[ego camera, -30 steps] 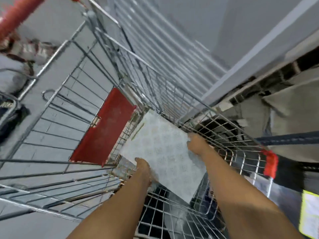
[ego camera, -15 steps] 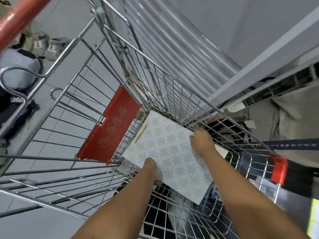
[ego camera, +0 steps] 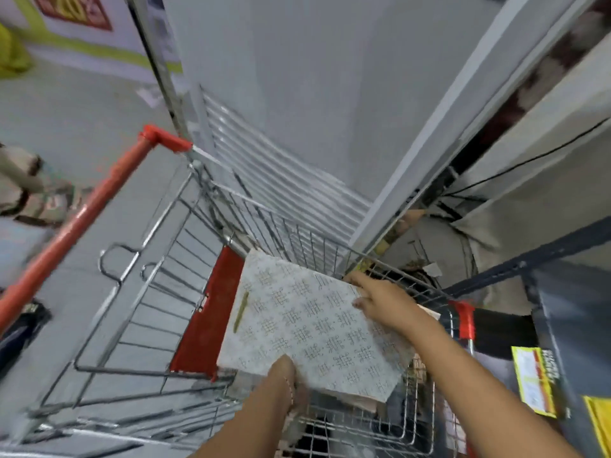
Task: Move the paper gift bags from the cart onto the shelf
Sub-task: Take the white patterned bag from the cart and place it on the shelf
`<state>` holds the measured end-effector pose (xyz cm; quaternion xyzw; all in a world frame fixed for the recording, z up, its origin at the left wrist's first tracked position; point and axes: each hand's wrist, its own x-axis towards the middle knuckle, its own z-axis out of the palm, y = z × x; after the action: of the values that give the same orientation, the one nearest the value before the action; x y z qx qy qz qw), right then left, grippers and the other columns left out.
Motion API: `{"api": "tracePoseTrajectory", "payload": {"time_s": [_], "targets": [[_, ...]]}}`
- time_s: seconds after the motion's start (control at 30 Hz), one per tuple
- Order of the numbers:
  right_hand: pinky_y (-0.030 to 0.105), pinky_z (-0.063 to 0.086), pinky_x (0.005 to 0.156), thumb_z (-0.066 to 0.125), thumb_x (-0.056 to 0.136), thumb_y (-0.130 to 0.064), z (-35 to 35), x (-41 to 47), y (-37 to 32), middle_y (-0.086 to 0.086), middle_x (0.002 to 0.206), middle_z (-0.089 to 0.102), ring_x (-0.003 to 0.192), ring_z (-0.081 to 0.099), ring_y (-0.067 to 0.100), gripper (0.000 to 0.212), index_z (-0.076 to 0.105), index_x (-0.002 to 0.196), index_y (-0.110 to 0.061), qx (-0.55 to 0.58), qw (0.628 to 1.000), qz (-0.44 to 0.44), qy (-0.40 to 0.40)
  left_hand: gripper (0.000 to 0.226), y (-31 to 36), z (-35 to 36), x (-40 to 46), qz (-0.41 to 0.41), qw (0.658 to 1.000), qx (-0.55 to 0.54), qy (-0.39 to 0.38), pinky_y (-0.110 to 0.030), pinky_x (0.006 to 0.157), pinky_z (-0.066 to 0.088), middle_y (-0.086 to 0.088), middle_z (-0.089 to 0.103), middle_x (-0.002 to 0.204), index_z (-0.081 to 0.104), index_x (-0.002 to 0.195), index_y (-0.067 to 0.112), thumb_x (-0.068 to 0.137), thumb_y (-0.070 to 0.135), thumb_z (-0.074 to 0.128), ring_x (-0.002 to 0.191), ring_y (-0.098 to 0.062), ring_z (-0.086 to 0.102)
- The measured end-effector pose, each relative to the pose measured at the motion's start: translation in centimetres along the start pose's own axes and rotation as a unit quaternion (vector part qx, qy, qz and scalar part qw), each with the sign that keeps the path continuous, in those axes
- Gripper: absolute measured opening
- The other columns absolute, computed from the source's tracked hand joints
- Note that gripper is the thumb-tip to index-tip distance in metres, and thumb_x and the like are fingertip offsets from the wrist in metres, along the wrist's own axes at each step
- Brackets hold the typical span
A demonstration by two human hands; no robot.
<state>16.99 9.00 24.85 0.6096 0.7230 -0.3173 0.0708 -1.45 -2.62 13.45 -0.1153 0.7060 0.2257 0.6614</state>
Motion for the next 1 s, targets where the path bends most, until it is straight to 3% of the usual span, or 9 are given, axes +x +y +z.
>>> {"api": "tracePoseTrajectory", "payload": {"time_s": [0.2, 0.33, 0.37, 0.43, 0.5, 0.6, 0.73, 0.87, 1.0], "targets": [[0.041, 0.054, 0.083, 0.056, 0.090, -0.026, -7.6, -10.4, -2.2, -0.015, 0.112, 0.068, 0.100, 0.064, 0.010, 0.034, 0.047, 0.112, -0.050, 0.079, 0.987, -0.001, 0.137, 0.028, 3.3, -0.2, -6.5, 0.084, 0.985, 0.067, -0.135, -0.032, 0.051, 0.016, -0.007, 0.026, 0.050, 0.029, 0.057, 0.014, 0.071, -0.010, 0.037, 0.047, -0.019, 0.029], [0.032, 0.047, 0.099, 0.059, 0.091, -0.015, -9.6, -18.2, -2.2, -0.020, 0.115, 0.063, 0.118, 0.054, 0.000, 0.028, 0.056, 0.107, -0.039, 0.254, 0.928, 0.015, 0.272, 0.017, 5.5, 0.1, -12.6, 0.198, 0.960, 0.117, -0.161, -0.036, 0.062, 0.041, -0.014, 0.050, 0.069, 0.044, 0.069, 0.007, 0.083, -0.001, 0.047, 0.061, -0.023, 0.049], [0.028, 0.046, 0.097, 0.058, 0.092, -0.009, -9.8, -20.9, -2.2, -0.017, 0.112, 0.065, 0.117, 0.055, 0.001, 0.028, 0.058, 0.107, -0.033, 0.290, 0.903, 0.014, 0.316, 0.016, 6.0, 0.7, -14.2, 0.277, 0.943, 0.107, -0.151, -0.035, 0.066, 0.046, -0.012, 0.055, 0.067, 0.050, 0.071, 0.007, 0.085, 0.001, 0.048, 0.062, -0.020, 0.051], [0.031, 0.048, 0.091, 0.058, 0.091, -0.005, -9.5, -25.1, -2.5, -0.009, 0.110, 0.067, 0.110, 0.061, 0.008, 0.025, 0.058, 0.108, -0.023, 0.346, 0.854, 0.021, 0.387, 0.008, 7.2, 1.3, -16.4, 0.402, 0.877, 0.119, -0.236, -0.028, 0.057, 0.049, -0.009, 0.061, 0.060, 0.058, 0.077, 0.008, 0.079, 0.002, 0.055, 0.058, -0.009, 0.056], [0.039, 0.052, 0.085, 0.059, 0.091, -0.006, -8.4, -29.6, -2.7, 0.001, 0.110, 0.070, 0.104, 0.066, 0.019, 0.024, 0.058, 0.110, -0.020, 0.385, 0.803, 0.038, 0.454, 0.027, 7.0, 1.5, -19.8, 0.397, 0.855, 0.169, -0.287, -0.028, 0.049, 0.055, -0.012, 0.065, 0.068, 0.058, 0.095, 0.010, 0.074, -0.004, 0.066, 0.049, -0.011, 0.064], [0.039, 0.058, 0.079, 0.056, 0.090, 0.000, -5.7, -35.4, -3.7, 0.007, 0.104, 0.074, 0.097, 0.069, 0.024, 0.025, 0.055, 0.111, -0.014, 0.447, 0.713, 0.077, 0.534, 0.033, 6.1, 2.2, -24.6, 0.411, 0.786, 0.258, -0.382, -0.026, 0.051, 0.055, -0.014, 0.068, 0.083, 0.061, 0.108, 0.009, 0.079, -0.005, 0.068, 0.061, -0.020, 0.063], [0.037, 0.057, 0.078, 0.059, 0.089, -0.008, -1.3, -42.2, -6.0, 0.006, 0.108, 0.074, 0.100, 0.070, 0.026, 0.029, 0.053, 0.116, -0.016, 0.488, 0.644, 0.123, 0.576, 0.028, 3.7, 2.5, -30.9, 0.441, 0.699, 0.305, -0.472, -0.021, 0.047, 0.055, 0.005, 0.078, 0.074, 0.067, 0.097, 0.016, 0.083, -0.007, 0.062, 0.058, -0.005, 0.070], [0.037, 0.059, 0.069, 0.062, 0.087, -0.009, 4.4, -49.4, -9.8, 0.014, 0.099, 0.076, 0.090, 0.073, 0.029, 0.033, 0.050, 0.118, -0.011, 0.522, 0.564, 0.148, 0.622, 0.027, -0.3, 1.2, -35.4, 0.405, 0.619, 0.362, -0.567, -0.022, 0.054, 0.057, -0.005, 0.079, 0.089, 0.071, 0.102, 0.012, 0.078, -0.001, 0.070, 0.071, -0.013, 0.074], [0.048, 0.060, 0.074, 0.088, 0.048, -0.049, 10.2, -55.6, -14.0, 0.015, 0.097, 0.076, 0.089, 0.072, 0.034, 0.084, 0.052, 0.116, -0.015, 0.535, 0.522, 0.190, 0.637, 0.042, -5.1, -0.7, -37.4, 0.353, 0.570, 0.431, -0.604, -0.042, 0.074, 0.061, -0.016, 0.075, 0.103, 0.074, 0.103, 0.011, 0.061, 0.011, 0.079, 0.092, -0.029, 0.072]]}}
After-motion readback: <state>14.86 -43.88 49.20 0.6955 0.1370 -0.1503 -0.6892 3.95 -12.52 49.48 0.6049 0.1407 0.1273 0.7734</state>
